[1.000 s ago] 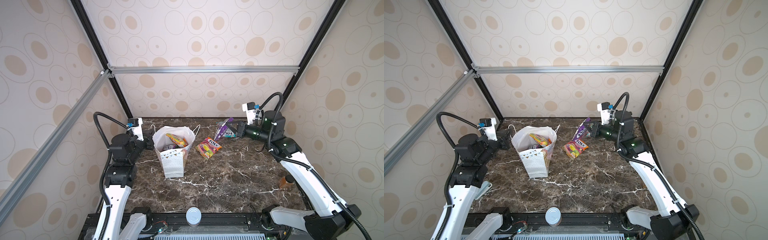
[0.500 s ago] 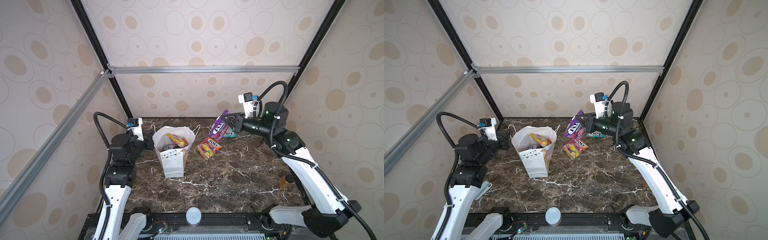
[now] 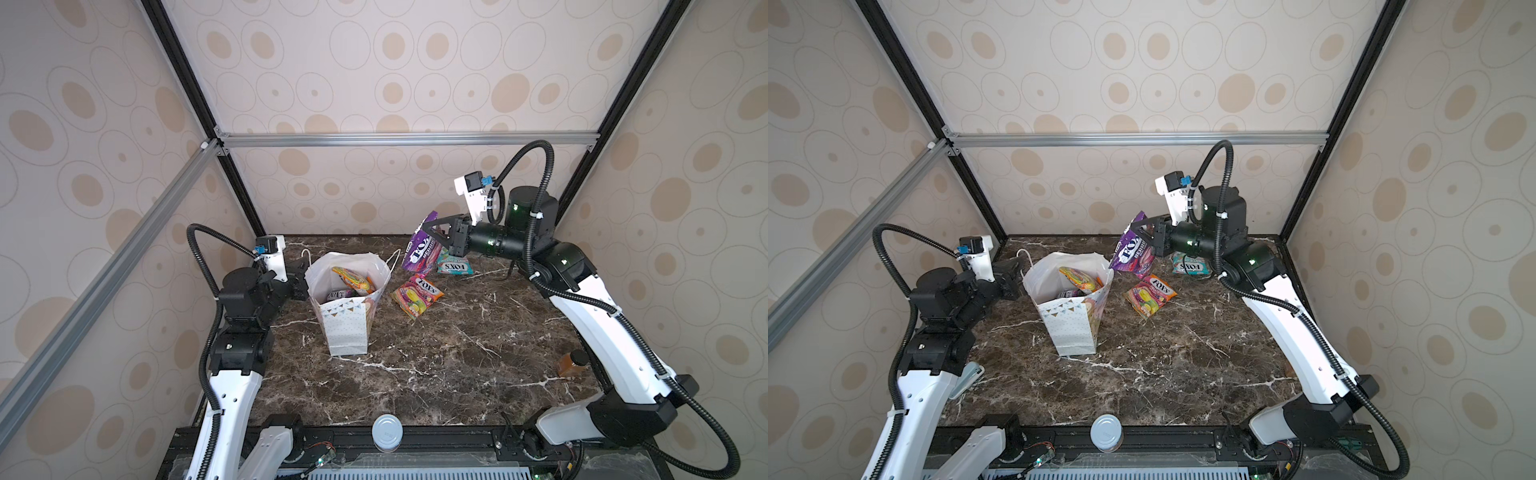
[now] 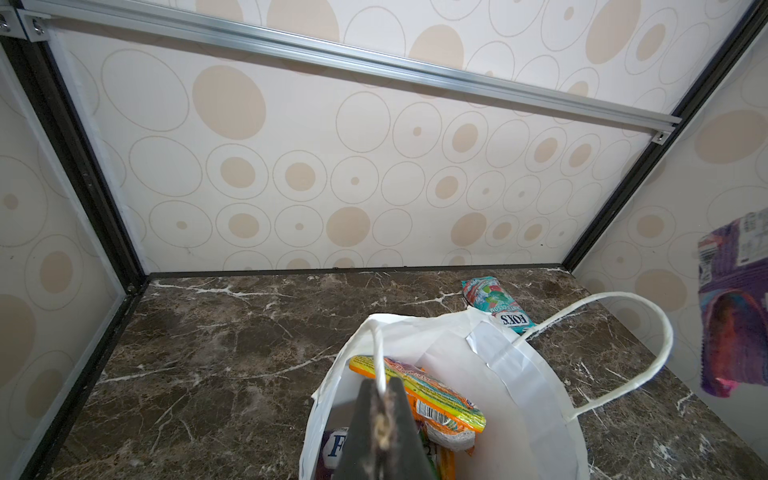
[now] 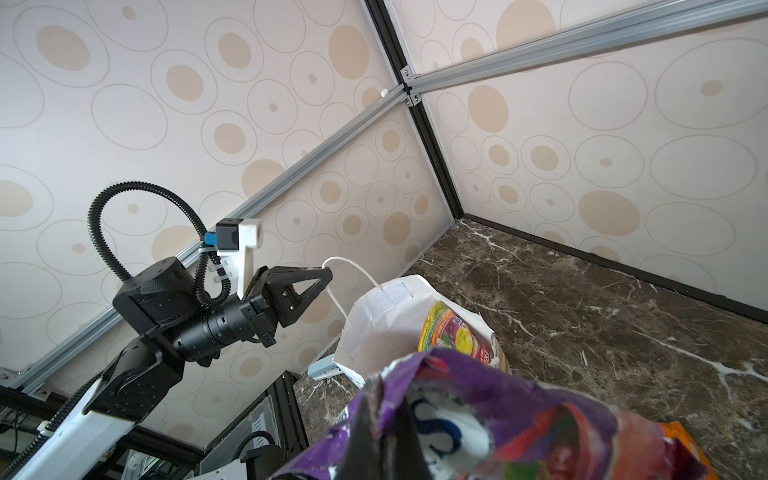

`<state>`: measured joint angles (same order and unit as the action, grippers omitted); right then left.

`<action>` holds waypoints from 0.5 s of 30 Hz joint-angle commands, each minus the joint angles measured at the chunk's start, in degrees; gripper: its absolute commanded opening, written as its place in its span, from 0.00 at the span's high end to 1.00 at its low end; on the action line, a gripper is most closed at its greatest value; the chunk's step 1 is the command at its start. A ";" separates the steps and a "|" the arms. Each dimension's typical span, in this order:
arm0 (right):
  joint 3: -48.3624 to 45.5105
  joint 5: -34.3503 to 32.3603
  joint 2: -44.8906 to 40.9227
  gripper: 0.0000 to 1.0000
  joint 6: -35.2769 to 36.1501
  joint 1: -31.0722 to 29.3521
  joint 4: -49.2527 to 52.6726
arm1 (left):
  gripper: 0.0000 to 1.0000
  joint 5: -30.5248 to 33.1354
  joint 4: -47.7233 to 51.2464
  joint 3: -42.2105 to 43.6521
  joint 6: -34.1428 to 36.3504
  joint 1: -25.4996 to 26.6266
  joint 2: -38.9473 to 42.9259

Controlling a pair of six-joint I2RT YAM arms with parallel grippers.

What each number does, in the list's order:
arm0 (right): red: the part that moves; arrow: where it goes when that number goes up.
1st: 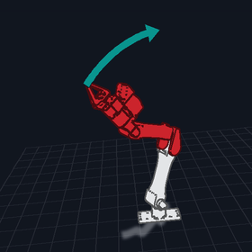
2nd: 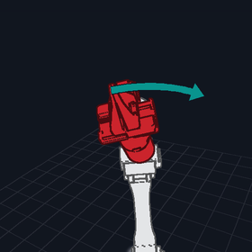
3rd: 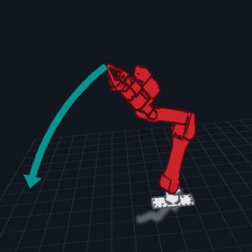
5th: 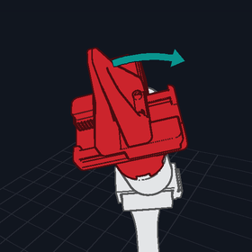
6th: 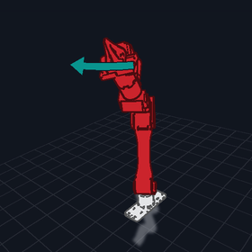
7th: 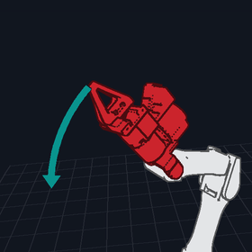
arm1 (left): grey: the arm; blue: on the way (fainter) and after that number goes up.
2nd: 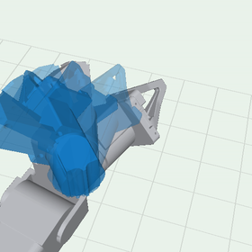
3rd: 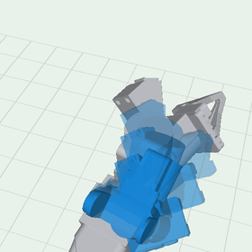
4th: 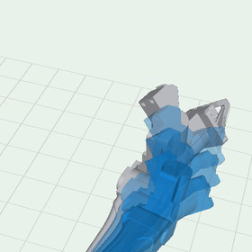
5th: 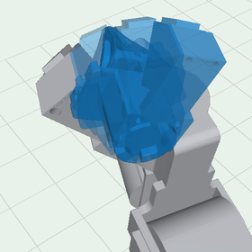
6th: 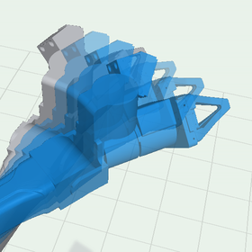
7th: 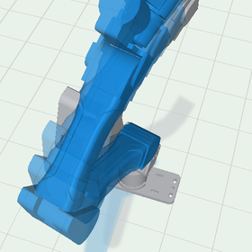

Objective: Place the snacks into the paper bag

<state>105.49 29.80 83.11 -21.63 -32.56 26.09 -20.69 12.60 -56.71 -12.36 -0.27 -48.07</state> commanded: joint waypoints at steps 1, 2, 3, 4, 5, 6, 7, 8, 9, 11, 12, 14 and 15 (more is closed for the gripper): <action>5.19 0.00 1.34 1.00 2.39 -1.42 0.18 | 1.00 -0.93 -1.81 -0.83 0.88 -0.43 1.24; 6.30 -0.05 2.00 1.00 2.55 -1.62 0.44 | 1.00 -0.85 -1.84 -0.77 0.89 -0.43 1.32; 7.46 -0.01 2.84 1.00 2.56 -1.85 0.77 | 1.00 -0.84 -1.83 -0.78 0.92 -0.43 1.32; 8.42 0.09 3.46 1.00 2.60 -2.07 0.94 | 1.00 -0.84 -1.81 -0.79 0.95 -0.36 1.32; 9.65 0.13 4.24 1.00 2.62 -2.33 1.20 | 1.00 -0.79 -1.79 -0.77 0.99 -0.43 1.36; 10.79 0.16 5.01 1.00 2.57 -2.63 1.48 | 1.00 -0.80 -1.82 -0.82 0.98 -0.43 1.36; 11.90 0.24 5.66 1.00 2.70 -2.93 1.80 | 1.00 -0.79 -1.86 -0.77 0.97 -0.43 1.40; 13.29 0.27 6.54 1.00 2.91 -3.47 2.30 | 1.00 -0.68 -1.85 -0.79 0.98 -0.43 1.49; 14.65 0.25 7.34 1.00 3.27 -3.95 2.93 | 1.00 -0.64 -1.80 -0.77 1.01 -0.43 1.49; 17.20 0.43 8.95 1.00 3.52 -4.78 3.60 | 1.00 -0.64 -1.80 -0.78 0.94 -0.43 1.49; 18.41 0.44 9.68 1.00 3.53 -5.16 3.84 | 1.00 -0.66 -1.80 -0.82 0.94 -0.43 1.50; 20.63 0.56 11.17 1.00 3.62 -5.74 4.37 | 1.00 -0.72 -1.81 -0.82 0.98 -0.42 1.60; 21.84 0.61 12.01 1.00 3.68 -6.15 4.71 | 1.00 -0.75 -1.80 -0.79 0.97 -0.39 1.60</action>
<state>123.63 29.89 94.30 -19.27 -37.74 31.18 -20.67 12.71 -56.71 -12.36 -0.27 -47.75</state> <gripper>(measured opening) 0.042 0.048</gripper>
